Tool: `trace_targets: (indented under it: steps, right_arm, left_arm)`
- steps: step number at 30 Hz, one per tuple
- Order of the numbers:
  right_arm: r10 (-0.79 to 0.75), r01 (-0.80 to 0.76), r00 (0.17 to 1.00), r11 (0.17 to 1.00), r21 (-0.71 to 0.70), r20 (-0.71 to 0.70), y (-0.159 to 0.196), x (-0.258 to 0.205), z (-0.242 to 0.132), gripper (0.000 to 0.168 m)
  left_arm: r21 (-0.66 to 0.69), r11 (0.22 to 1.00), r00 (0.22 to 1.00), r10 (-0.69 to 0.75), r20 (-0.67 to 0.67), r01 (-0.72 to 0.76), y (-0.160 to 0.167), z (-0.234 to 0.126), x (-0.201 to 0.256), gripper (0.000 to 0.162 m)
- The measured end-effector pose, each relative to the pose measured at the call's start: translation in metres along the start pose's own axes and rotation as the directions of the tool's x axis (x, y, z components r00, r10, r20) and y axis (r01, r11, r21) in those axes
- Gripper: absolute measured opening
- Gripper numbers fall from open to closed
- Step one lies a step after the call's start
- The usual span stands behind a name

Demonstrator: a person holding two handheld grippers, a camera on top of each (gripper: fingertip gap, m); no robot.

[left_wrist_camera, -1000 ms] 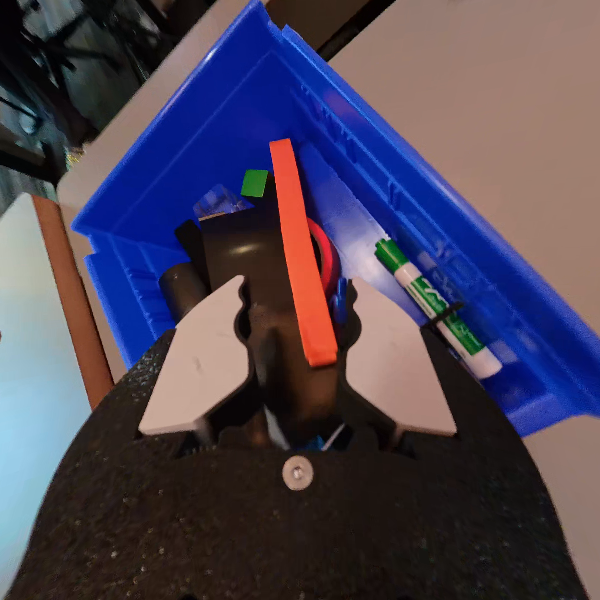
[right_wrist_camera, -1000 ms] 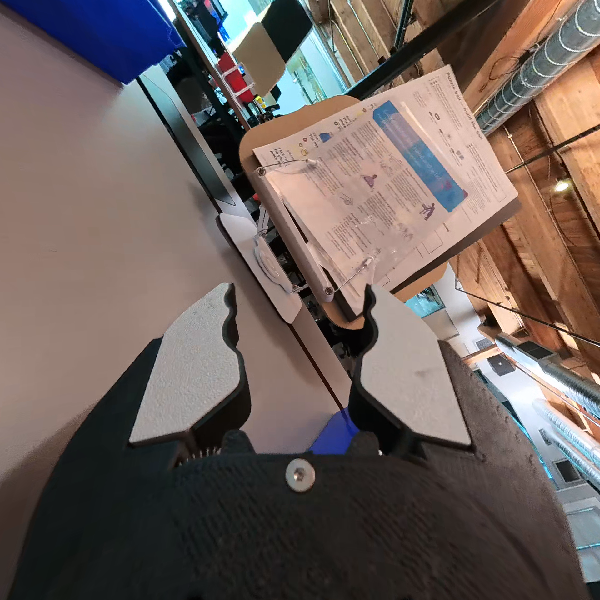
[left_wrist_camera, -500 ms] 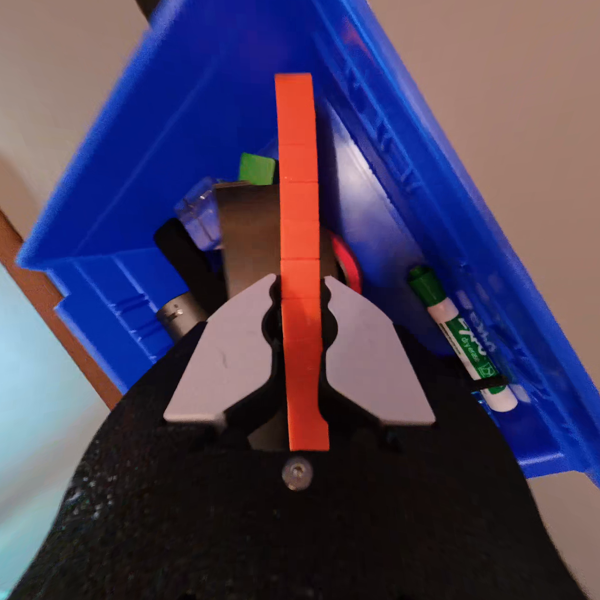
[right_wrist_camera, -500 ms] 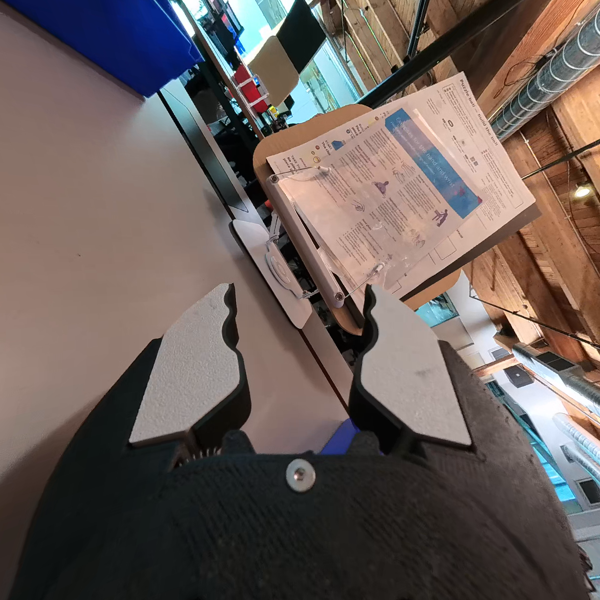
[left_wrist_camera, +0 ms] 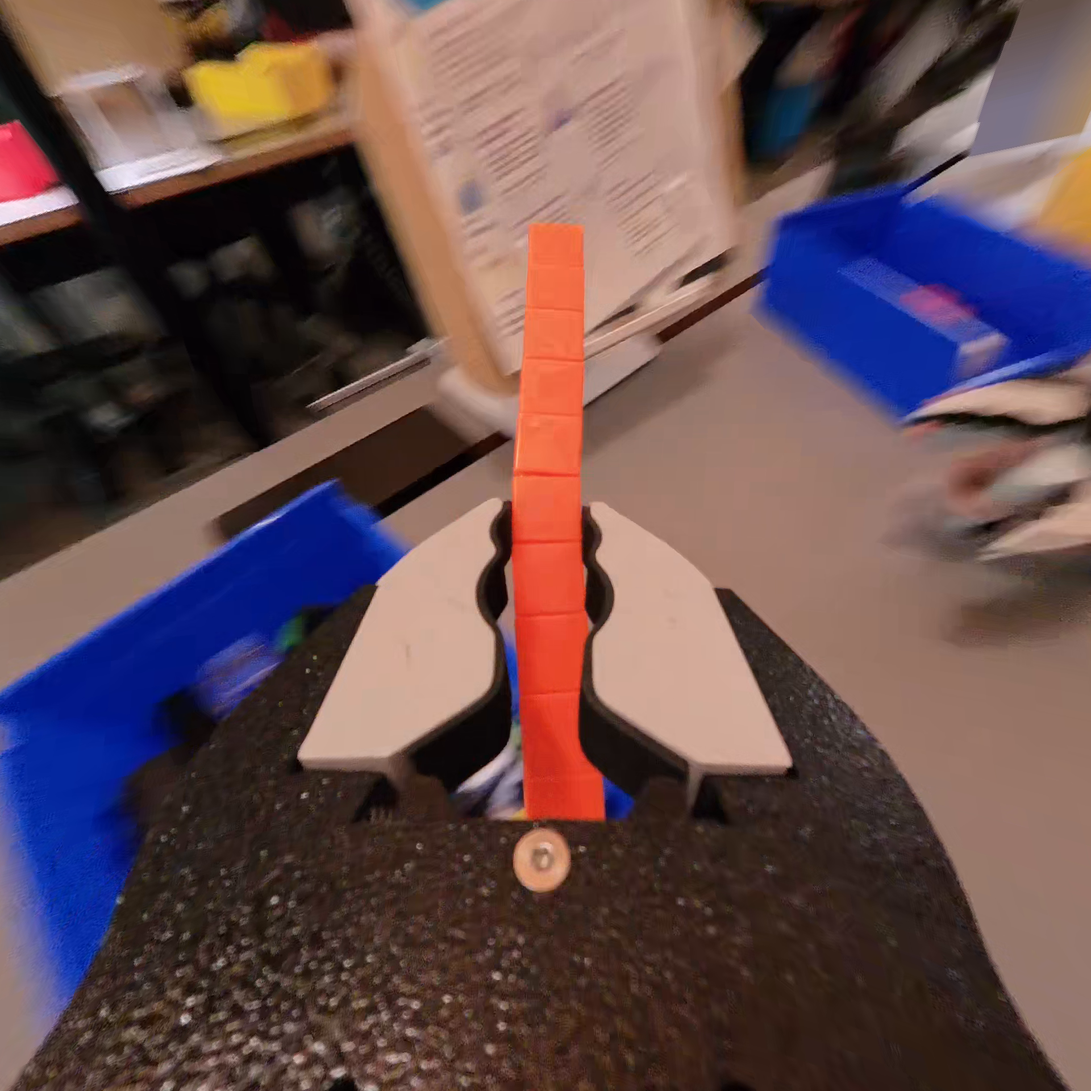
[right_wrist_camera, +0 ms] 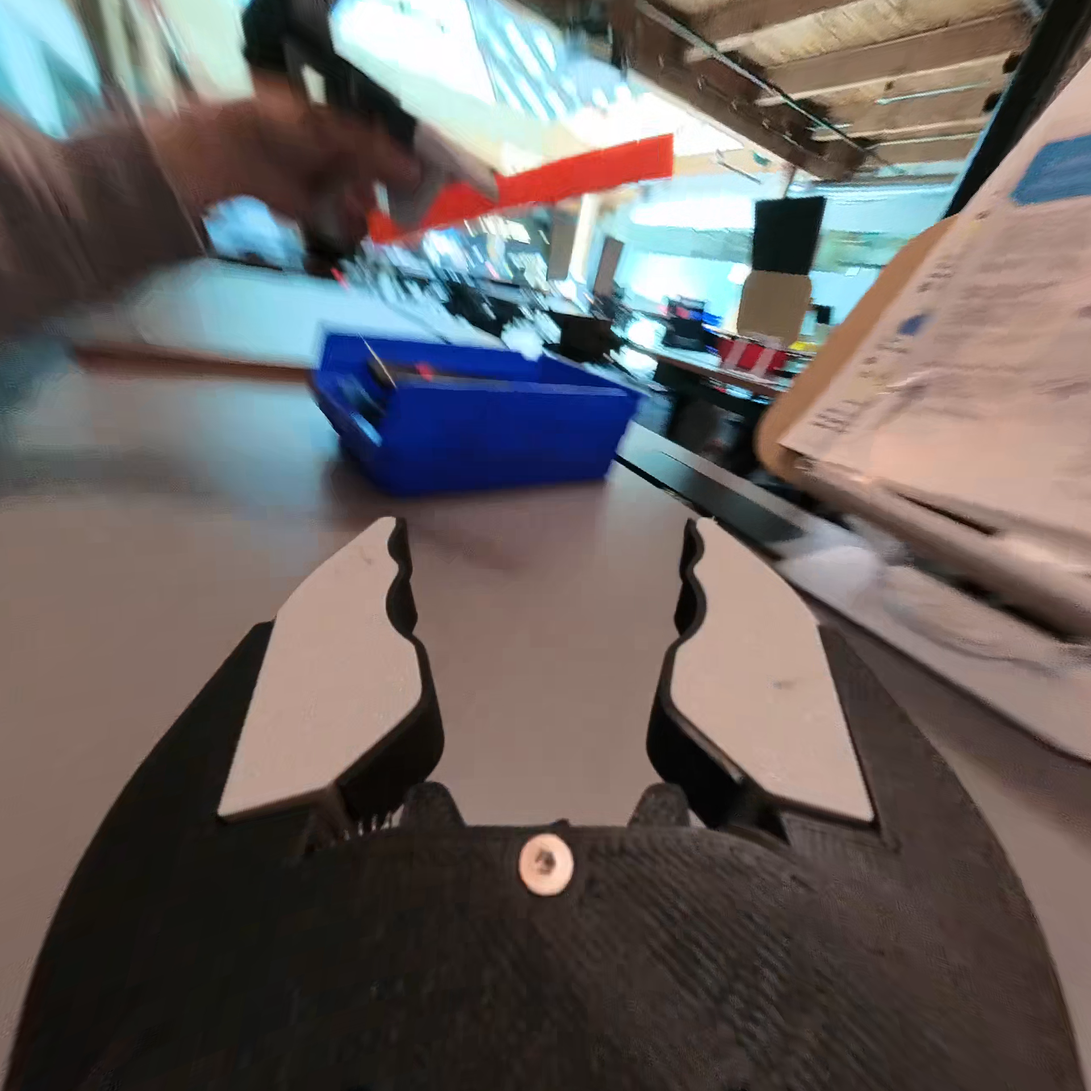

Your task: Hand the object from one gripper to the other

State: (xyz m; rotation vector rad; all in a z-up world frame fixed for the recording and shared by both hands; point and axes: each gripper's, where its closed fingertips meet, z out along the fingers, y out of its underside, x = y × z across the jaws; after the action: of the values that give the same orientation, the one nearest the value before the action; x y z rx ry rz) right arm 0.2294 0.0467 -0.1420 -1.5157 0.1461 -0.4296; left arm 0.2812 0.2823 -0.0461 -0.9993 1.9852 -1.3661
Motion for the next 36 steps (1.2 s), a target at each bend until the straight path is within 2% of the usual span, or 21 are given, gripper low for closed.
trace_targets:
  steps: [1, 3, 5, 7, 8, 10, 13, 14, 15, 19, 23, 25, 29, 33, 34, 36]
  right_arm:
    - [0.116, -0.120, 0.992, 0.991, 0.066, 0.049, -0.010, -0.005, 0.005, 0.088]
    - [0.294, -0.316, 0.946, 0.929, 0.191, 0.136, -0.031, -0.005, 0.011, 0.086]
    - [0.368, -0.424, 0.902, 0.856, 0.295, 0.226, -0.052, -0.003, 0.012, 0.083]
    - [0.391, -0.472, 0.877, 0.807, 0.356, 0.278, -0.065, -0.001, 0.008, 0.082]
    - [0.396, -0.487, 0.870, 0.786, 0.381, 0.295, -0.070, 0.000, 0.004, 0.079]
    - [0.394, -0.496, 0.864, 0.773, 0.395, 0.313, -0.073, 0.000, -0.004, 0.070]
    - [0.410, -0.488, 0.870, 0.799, 0.353, 0.274, -0.058, 0.006, -0.003, 0.051]
    - [0.411, -0.499, 0.861, 0.797, 0.339, 0.301, -0.055, 0.004, -0.002, 0.030]
    - [0.422, -0.521, 0.845, 0.789, 0.326, 0.328, -0.053, 0.002, -0.001, 0.024]
    - [0.446, -0.551, 0.809, 0.802, 0.231, 0.384, -0.046, -0.003, 0.000, 0.023]
    - [0.547, -0.665, 0.718, 0.720, 0.196, 0.430, -0.038, -0.002, 0.001, 0.023]
    - [0.554, -0.669, 0.715, 0.719, 0.189, 0.426, -0.035, -0.002, 0.002, 0.023]
    - [0.561, -0.711, 0.683, 0.657, 0.251, 0.467, -0.047, 0.007, -0.005, 0.023]
    - [0.591, -0.753, 0.656, 0.549, 0.362, 0.469, -0.055, 0.028, -0.020, 0.023]
    - [0.585, -0.756, 0.654, 0.525, 0.390, 0.481, -0.058, 0.032, -0.024, 0.022]
    - [0.578, -0.759, 0.651, 0.486, 0.432, 0.493, -0.060, 0.040, -0.031, 0.023]
  left_arm:
    - [0.063, 0.997, 0.993, -0.034, -0.112, 0.041, -0.004, 0.005, 0.029, 0.022]
    - [0.156, 0.977, 0.936, -0.083, -0.342, 0.144, -0.007, 0.018, 0.085, 0.022]
    - [0.196, 0.949, 0.815, -0.093, -0.572, 0.246, -0.006, 0.030, 0.138, 0.022]
    - [0.175, 0.931, 0.697, -0.107, -0.709, 0.321, 0.003, 0.047, 0.174, 0.021]
    - [0.158, 0.930, 0.673, -0.117, -0.730, 0.333, 0.011, 0.058, 0.184, 0.021]
    - [0.149, 0.943, 0.665, -0.093, -0.742, 0.298, 0.027, 0.077, 0.200, 0.021]
    - [0.125, 0.977, 0.668, -0.021, -0.744, 0.170, 0.049, 0.091, 0.219, 0.021]
    - [0.126, 0.984, 0.669, 0.009, -0.743, 0.127, 0.054, 0.092, 0.223, 0.021]
    - [0.124, 0.987, 0.678, 0.024, -0.735, 0.099, 0.059, 0.095, 0.226, 0.021]
    - [0.130, 0.987, 0.682, 0.034, -0.730, 0.090, 0.066, 0.096, 0.227, 0.021]
    - [0.094, 0.995, 0.696, 0.051, -0.716, 0.024, 0.076, 0.102, 0.230, 0.021]
    - [0.081, 0.997, 0.702, 0.058, -0.709, -0.001, 0.083, 0.108, 0.232, 0.021]
    - [0.199, 0.975, 0.722, 0.065, -0.689, 0.101, 0.059, 0.101, 0.227, 0.025]
    - [0.220, 0.960, 0.796, -0.007, -0.605, 0.175, 0.059, 0.104, 0.202, 0.064]
    - [0.209, 0.948, 0.771, -0.055, -0.635, 0.239, 0.058, 0.103, 0.202, 0.070]
    - [0.136, 0.910, 0.623, -0.153, -0.767, 0.391, 0.055, 0.095, 0.212, 0.071]
